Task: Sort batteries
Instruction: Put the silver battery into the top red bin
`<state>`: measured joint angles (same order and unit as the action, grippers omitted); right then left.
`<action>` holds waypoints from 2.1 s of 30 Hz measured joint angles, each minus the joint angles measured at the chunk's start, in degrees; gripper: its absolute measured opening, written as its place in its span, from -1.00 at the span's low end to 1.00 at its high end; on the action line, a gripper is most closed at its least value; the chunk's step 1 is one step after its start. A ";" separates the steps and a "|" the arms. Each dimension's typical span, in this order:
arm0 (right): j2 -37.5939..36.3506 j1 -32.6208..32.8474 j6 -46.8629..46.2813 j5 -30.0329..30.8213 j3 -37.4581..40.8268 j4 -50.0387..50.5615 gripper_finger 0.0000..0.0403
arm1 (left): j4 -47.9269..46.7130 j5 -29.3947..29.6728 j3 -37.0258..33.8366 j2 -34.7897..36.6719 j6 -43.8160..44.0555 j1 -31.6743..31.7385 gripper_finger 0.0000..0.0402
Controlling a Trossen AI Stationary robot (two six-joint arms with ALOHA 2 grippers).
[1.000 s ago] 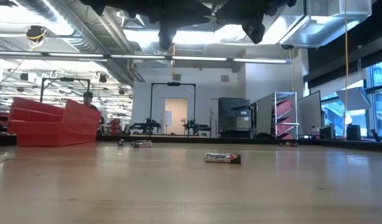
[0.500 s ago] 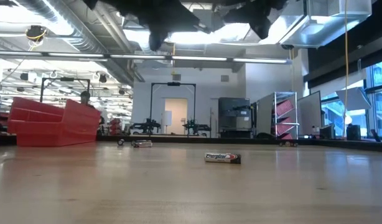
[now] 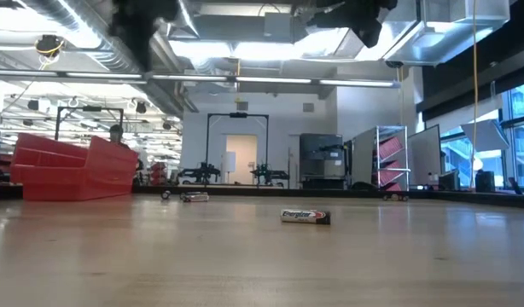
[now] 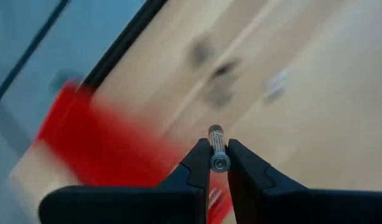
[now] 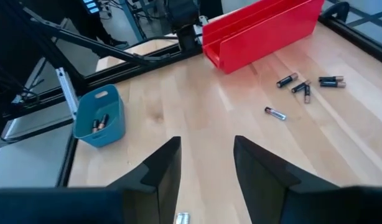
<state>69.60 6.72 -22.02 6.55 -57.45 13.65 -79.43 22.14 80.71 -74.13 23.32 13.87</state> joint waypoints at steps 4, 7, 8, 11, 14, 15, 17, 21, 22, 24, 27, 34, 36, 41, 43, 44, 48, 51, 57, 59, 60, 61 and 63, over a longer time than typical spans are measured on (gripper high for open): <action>0.00 0.00 1.01 0.04 0.00 0.01 -0.27 | -5.61 -1.26 -1.86 0.05 -2.09 11.50 -0.87; 0.00 0.00 1.09 0.04 0.00 0.04 -0.27 | -3.09 -4.31 -5.14 0.04 -6.58 19.33 -0.87; 0.00 0.00 1.09 0.02 0.00 0.05 -0.27 | -2.36 -5.03 -6.55 0.00 -7.85 21.75 -0.87; 0.00 0.00 0.99 0.00 0.00 0.19 -0.27 | -0.05 -5.61 -10.82 0.00 -9.51 27.75 -0.87; 0.00 0.02 -0.03 -0.03 0.00 0.31 -0.27 | 1.77 -5.60 -14.61 0.61 -9.90 31.54 -0.87; 0.00 0.02 -0.24 -0.04 0.00 0.33 -0.27 | 2.81 -5.57 -15.85 1.12 -9.84 31.96 -0.87; 0.00 0.06 -0.49 -0.04 0.00 0.33 -0.27 | 5.18 -5.59 -18.59 2.44 -10.99 32.09 -0.87; 0.00 0.07 -0.52 -0.04 0.00 0.30 -0.27 | 8.78 -6.02 -23.97 4.42 -14.46 32.05 -0.87; 0.00 0.07 -0.52 -0.04 0.00 0.30 -0.27 | 9.77 -6.34 -25.15 4.76 -15.76 32.10 -0.87; 0.00 0.07 -0.55 0.07 0.00 0.30 -0.27 | 11.88 -6.99 -27.21 5.11 -18.35 32.15 -0.87; 0.00 0.07 -0.64 0.44 0.00 0.25 -0.27 | 14.28 -7.34 -29.15 5.14 -21.79 32.86 -0.87; 0.02 0.04 -1.92 0.52 0.02 -0.20 -0.27 | 22.09 -9.23 -33.78 5.14 -31.35 35.78 -0.87; 0.02 0.04 -3.06 0.56 0.02 -0.22 -0.27 | 24.67 -10.79 -35.34 5.14 -31.44 36.87 -0.87; 0.02 0.02 -5.06 2.01 0.02 -0.24 -0.27 | 29.65 -12.80 -39.15 5.09 -29.29 38.88 -0.87; 0.02 0.00 -6.10 2.05 0.02 -0.26 -0.27 | 30.85 -12.82 -39.14 5.06 -28.93 39.38 -0.87; 0.02 0.00 -6.23 2.05 0.02 -0.26 -0.27 | 31.36 -12.82 -39.13 5.09 -28.44 39.61 -0.87; 0.02 0.00 -6.57 2.60 0.02 -0.29 -0.27 | 32.87 -13.19 -39.13 5.09 -26.59 40.43 -0.87; 0.02 0.00 -7.54 3.50 0.02 -0.38 -0.27 | 33.02 -13.44 -39.13 4.80 -26.22 40.48 -0.87; 0.02 0.00 -7.74 3.56 0.02 -0.48 -0.27 | 33.79 -15.35 -39.93 3.72 -29.66 40.73 -0.87; 0.02 0.02 -7.74 3.56 0.02 -0.50 -0.27 | 33.58 -16.16 -40.00 2.77 -29.99 40.83 -0.87; 0.02 0.02 -7.74 3.54 0.02 -0.50 -0.27 | 33.84 -16.10 -39.96 2.35 -29.95 40.83 -0.87; 0.02 0.02 -7.74 3.56 0.02 -0.53 -0.27 | 33.90 -16.12 -39.90 1.93 -29.79 40.83 -0.87; 0.02 0.02 -7.74 3.55 0.02 -0.53 -0.27 | 33.78 -16.10 -39.89 1.02 -29.78 40.83 -0.87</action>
<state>69.63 6.74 -29.76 10.10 -57.43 13.13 -45.65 6.04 40.82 -73.11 -6.46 54.70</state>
